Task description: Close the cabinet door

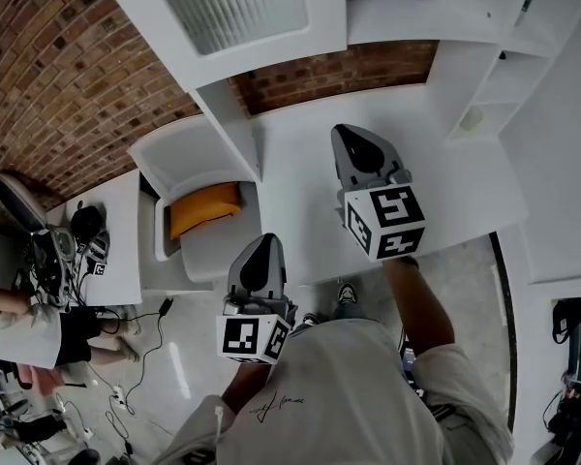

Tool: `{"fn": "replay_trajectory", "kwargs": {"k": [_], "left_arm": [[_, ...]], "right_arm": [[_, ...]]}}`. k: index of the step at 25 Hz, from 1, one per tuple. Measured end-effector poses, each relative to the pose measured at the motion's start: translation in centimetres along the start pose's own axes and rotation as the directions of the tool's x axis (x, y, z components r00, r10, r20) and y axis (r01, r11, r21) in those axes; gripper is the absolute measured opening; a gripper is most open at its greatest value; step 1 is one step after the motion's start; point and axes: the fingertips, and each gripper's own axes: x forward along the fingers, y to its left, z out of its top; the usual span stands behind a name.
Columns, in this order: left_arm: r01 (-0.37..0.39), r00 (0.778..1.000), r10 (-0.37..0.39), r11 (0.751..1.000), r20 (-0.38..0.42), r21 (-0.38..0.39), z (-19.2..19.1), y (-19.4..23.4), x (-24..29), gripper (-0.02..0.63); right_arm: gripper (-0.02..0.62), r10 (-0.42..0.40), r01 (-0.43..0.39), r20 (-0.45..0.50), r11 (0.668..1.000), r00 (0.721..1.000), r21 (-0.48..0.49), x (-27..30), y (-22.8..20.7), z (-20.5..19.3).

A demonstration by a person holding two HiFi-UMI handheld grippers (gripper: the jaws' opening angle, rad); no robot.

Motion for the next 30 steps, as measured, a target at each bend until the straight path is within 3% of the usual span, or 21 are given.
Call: {"fn": "replay_trajectory", "kwargs": {"k": [17, 30], "left_arm": [[-0.005, 1.0, 0.005, 1.0, 0.004, -0.011, -0.1, 2.3, -3.4, 0.017], [-0.005, 1.0, 0.005, 1.0, -0.013, -0.016, -1.1, 2.7, -5.6, 0.017]], "right_arm": [[0.025, 0.064, -0.063, -0.142, 0.998, 0.988, 0.009, -3.7, 6.3, -5.8], [0.023, 0.071, -0.061, -0.243, 0.997, 0.967, 0.048, -9.2, 8.3, -10.0]]}}
